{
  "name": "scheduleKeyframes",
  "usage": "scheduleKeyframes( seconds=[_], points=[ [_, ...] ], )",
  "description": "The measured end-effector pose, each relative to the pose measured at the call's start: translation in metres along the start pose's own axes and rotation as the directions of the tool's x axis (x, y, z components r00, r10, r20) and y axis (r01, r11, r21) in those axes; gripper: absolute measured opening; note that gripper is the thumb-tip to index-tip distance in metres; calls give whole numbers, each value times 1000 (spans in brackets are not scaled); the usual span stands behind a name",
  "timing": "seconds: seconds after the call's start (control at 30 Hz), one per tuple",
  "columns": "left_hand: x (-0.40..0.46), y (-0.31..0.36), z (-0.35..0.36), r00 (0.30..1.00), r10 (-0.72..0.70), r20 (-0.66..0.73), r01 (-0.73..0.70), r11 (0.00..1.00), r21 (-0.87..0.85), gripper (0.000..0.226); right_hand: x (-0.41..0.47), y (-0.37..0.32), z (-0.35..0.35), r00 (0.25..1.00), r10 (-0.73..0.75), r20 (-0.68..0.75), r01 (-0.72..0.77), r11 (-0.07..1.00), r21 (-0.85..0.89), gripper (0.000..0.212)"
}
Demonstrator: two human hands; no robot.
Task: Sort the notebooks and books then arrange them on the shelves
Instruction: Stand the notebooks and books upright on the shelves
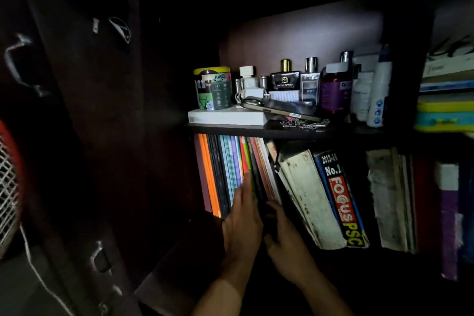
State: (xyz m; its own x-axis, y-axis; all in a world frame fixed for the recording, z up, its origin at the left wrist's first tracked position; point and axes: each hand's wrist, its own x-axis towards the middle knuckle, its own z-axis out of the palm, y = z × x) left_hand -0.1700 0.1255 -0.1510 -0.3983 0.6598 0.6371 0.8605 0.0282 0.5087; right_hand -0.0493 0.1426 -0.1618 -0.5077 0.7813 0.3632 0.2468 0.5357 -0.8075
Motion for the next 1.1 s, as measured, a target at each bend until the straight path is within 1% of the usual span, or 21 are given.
scheduleKeyframes(
  seconds=[0.03,0.1,0.2,0.23,0.3,0.37,0.4,0.47,0.5,0.6,0.7,0.73,0.8,0.87,0.9,0.93,0.97,1.0,1.03,1.07,1.1],
  points=[
    [-1,1,-1,999,-3,51,-2,996,94,84,-5,-3,0,1000,18,-25,-18,1000,1,71],
    [-8,11,-13,986,-62,153,35,985,172,86,-32,-19,0,997,73,-29,-71,996,44,69],
    [-30,31,-37,969,-97,227,75,992,103,84,-86,-47,-15,993,119,6,-119,991,63,64],
    [-44,42,-44,963,-106,248,99,994,39,80,-104,-53,-25,993,120,-20,-119,991,56,62],
    [-78,64,-52,956,-104,273,152,975,-163,66,-135,-64,-53,990,110,-84,-107,993,38,58],
    [-119,94,-63,946,-42,323,164,918,-361,50,-173,-76,-82,979,122,-165,-121,993,16,53],
    [-142,116,-69,921,24,389,161,885,-436,42,-200,-84,-98,970,141,-199,-143,990,5,52],
    [-176,164,-80,843,161,513,170,826,-538,26,-248,-95,-132,953,181,-243,-193,981,-25,46],
    [-192,187,-82,802,198,563,195,804,-561,21,-273,-103,-149,945,195,-263,-221,973,-70,42],
    [-236,263,-87,673,325,664,265,733,-627,18,-351,-128,-207,895,253,-368,-319,939,-129,37],
    [-273,341,-99,525,504,686,284,656,-699,19,-421,-156,-262,819,288,-496,-427,884,-191,35],
    [-289,372,-103,467,559,685,317,617,-720,20,-453,-168,-280,781,310,-543,-480,854,-203,35],
    [-321,422,-113,349,668,657,336,565,-754,22,-509,-190,-308,710,344,-614,-544,822,-169,35],
    [-346,455,-116,272,749,604,256,549,-796,18,-549,-207,-322,656,372,-657,-598,787,-152,35],
    [-368,474,-119,202,790,579,226,537,-813,24,-579,-218,-328,612,382,-692,-649,744,-162,36],
    [-380,481,-119,156,822,548,193,518,-833,29,-596,-221,-331,582,395,-710,-690,702,-175,38],
    [-403,496,-122,94,844,528,174,508,-844,32,-628,-228,-334,524,406,-749,-753,633,-183,41],
    [-404,493,-121,82,843,531,155,516,-843,35,-637,-226,-335,499,404,-766,-789,578,-209,46],
    [-417,497,-121,48,848,528,133,518,-845,40,-661,-225,-338,437,394,-809,-843,494,-215,53],
    [-430,502,-119,1,846,532,107,529,-842,48,-686,-223,-340,355,373,-857,-890,417,-187,59],
    [-437,503,-118,-27,839,544,55,545,-837,59,-706,-219,-343,265,363,-893,-922,366,-125,63]
  ],
)
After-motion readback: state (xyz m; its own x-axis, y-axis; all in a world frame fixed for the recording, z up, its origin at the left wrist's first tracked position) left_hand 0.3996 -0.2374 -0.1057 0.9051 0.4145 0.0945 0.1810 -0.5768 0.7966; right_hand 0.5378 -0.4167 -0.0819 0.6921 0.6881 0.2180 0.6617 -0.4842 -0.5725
